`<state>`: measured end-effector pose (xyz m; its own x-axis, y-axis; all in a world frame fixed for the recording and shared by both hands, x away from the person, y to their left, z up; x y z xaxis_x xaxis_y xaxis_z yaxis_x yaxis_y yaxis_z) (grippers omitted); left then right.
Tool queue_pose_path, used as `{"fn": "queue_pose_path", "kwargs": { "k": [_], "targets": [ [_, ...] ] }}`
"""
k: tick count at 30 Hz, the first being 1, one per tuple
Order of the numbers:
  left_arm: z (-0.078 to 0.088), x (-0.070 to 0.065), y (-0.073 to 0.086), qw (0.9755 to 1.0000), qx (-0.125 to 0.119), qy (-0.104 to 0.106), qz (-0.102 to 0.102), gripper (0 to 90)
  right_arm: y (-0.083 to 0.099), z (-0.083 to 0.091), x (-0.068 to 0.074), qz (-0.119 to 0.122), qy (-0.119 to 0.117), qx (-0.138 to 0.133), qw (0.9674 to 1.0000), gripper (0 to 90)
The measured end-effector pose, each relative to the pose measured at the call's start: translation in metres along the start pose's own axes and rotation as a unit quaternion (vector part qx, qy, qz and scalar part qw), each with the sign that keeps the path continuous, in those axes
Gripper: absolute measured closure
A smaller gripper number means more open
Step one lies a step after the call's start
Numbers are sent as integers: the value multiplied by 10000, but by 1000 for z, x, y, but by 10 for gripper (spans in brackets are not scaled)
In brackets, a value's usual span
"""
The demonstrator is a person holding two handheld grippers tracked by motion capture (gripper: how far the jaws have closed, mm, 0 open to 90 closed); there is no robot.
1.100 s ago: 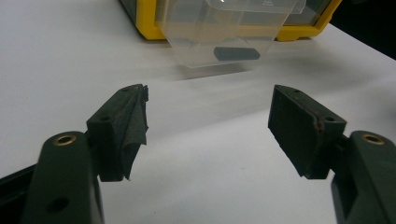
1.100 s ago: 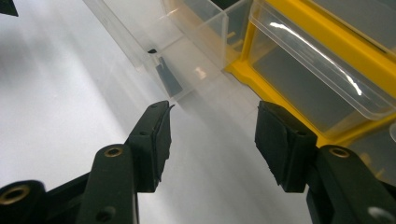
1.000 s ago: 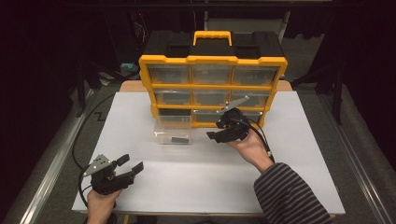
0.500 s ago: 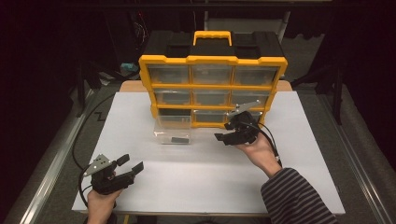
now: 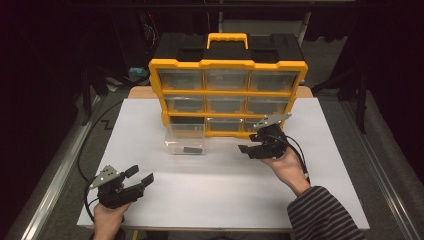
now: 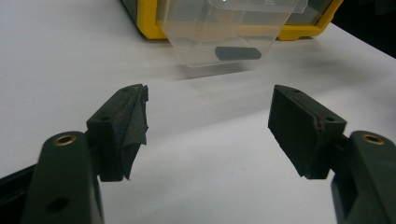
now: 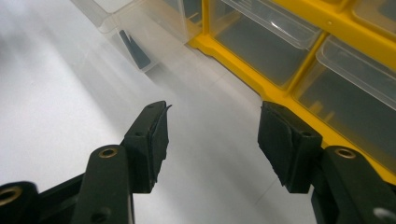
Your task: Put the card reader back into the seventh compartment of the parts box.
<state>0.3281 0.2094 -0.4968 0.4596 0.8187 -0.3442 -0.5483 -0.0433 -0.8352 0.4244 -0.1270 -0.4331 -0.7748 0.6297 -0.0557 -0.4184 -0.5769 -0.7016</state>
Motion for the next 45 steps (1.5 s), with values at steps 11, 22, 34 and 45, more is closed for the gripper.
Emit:
{"fn": "queue_pose_path", "kwargs": {
  "k": [11,22,34,45],
  "targets": [
    [0,0,0,10000,4,-11,5,290,14,10,-7,-91,74,-133,9998,425],
    [0,0,0,10000,0,-17,9,291,31,21,-13,-222,156,-248,9993,418],
    [0,0,0,10000,10,-24,4,290,54,33,-18,-349,295,-393,9982,381],
    [0,0,0,10000,7,-30,4,290,76,42,-22,-458,464,-615,9960,377]
  ]
}}
Point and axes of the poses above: each handheld gripper's, and its own axes: z roughly backward along the jaws, y roughly out of its underside, x roughly to its left, the point moved 9 cm from there along -z, roughly forward along the jaws, and after that the axes turned 6 degrees about z, right-handed, at the moved point
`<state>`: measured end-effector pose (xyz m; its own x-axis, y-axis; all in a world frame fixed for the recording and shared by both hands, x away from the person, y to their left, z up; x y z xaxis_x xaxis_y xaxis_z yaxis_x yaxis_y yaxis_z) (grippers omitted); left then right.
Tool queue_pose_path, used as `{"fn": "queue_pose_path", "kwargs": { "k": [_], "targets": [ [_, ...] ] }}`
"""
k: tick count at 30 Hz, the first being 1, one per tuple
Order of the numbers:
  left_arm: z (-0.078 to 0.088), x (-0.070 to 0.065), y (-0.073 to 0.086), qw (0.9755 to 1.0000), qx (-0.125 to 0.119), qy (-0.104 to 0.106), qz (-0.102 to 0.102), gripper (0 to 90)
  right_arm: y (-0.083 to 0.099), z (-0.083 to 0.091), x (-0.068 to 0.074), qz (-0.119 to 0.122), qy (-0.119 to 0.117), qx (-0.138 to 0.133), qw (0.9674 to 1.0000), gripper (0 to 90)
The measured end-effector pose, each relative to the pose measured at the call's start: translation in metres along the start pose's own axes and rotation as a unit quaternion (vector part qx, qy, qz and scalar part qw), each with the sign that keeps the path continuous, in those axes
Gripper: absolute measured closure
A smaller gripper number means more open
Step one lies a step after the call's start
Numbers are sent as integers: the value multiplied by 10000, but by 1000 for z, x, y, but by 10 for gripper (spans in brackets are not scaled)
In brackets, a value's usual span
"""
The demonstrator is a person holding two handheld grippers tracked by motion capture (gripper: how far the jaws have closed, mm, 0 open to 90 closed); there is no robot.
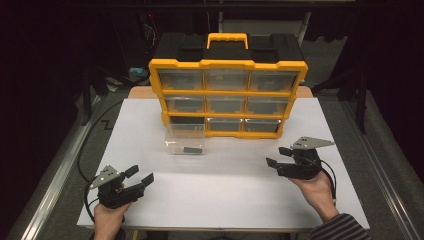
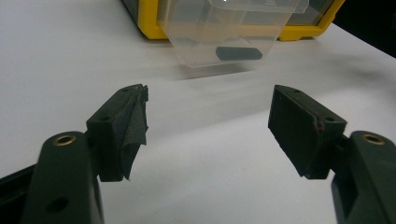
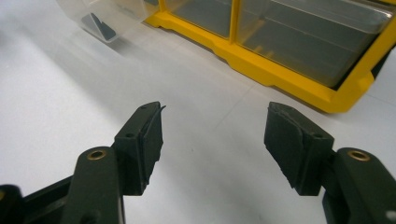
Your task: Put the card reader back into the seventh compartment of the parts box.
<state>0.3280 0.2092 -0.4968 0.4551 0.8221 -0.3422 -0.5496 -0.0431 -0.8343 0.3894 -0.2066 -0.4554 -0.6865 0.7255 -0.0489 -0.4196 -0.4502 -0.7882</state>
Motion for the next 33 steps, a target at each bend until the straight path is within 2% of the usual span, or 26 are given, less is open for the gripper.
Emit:
{"fn": "queue_pose_path", "kwargs": {
  "k": [14,33],
  "targets": [
    [0,0,1,10000,16,-7,-26,290,25,15,-4,-235,123,-306,9992,359],
    [0,-1,0,10000,-18,8,-26,289,52,32,-17,-466,465,-773,9948,303]
  ]
}}
Point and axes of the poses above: each handheld gripper's, and its own axes: z roughly backward along the jaws, y roughly out of its underside, x roughly to its left, the point moved 9 cm from there along -z, roughly forward along the jaws, and after that the axes turned 6 degrees about z, right-handed, at the moved point
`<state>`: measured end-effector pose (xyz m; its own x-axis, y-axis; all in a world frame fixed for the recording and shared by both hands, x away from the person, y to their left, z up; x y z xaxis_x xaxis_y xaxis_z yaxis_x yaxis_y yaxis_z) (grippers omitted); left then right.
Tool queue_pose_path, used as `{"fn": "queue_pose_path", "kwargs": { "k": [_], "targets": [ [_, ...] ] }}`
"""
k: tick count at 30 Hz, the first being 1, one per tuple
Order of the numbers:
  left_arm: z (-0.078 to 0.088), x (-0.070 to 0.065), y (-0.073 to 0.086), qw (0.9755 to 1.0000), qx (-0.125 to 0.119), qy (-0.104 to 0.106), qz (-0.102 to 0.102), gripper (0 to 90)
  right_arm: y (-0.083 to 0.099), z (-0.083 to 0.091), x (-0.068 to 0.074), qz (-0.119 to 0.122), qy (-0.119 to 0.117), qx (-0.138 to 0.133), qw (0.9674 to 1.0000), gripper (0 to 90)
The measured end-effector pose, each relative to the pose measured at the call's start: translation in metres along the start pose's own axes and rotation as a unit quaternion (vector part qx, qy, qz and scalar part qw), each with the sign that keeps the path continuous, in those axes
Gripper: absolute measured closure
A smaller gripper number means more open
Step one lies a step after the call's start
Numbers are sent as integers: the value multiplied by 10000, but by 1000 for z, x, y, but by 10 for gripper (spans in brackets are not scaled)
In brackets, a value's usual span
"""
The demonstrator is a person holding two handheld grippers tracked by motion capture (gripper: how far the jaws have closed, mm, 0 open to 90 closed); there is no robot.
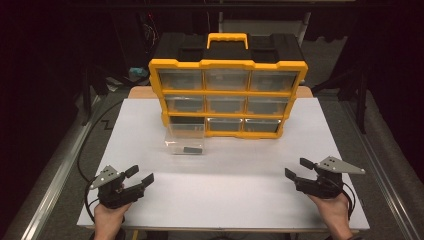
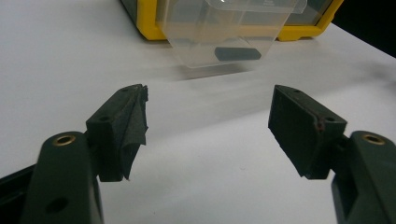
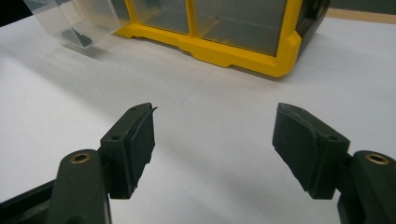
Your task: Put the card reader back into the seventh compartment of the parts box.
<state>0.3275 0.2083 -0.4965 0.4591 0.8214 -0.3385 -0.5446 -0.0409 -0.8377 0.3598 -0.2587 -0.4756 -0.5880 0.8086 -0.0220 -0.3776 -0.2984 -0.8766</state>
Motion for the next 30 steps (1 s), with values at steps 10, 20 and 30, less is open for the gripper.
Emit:
{"fn": "queue_pose_path", "kwargs": {
  "k": [10,20,30],
  "targets": [
    [0,0,0,10000,7,-11,-2,288,14,9,-11,-134,206,-221,9995,303],
    [0,0,0,10000,-7,7,5,289,25,19,-13,-274,288,-465,9981,291],
    [1,-1,0,10000,-16,16,10,289,34,29,-14,-440,341,-610,9966,281]
  ]
}}
Point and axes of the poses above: each handheld gripper's, and its own axes: z roughly backward along the jaws, y roughly out of its underside, x roughly to its left, the point moved 9 cm from there along -z, roughly forward along the jaws, and after that the axes turned 6 degrees about z, right-handed, at the moved point
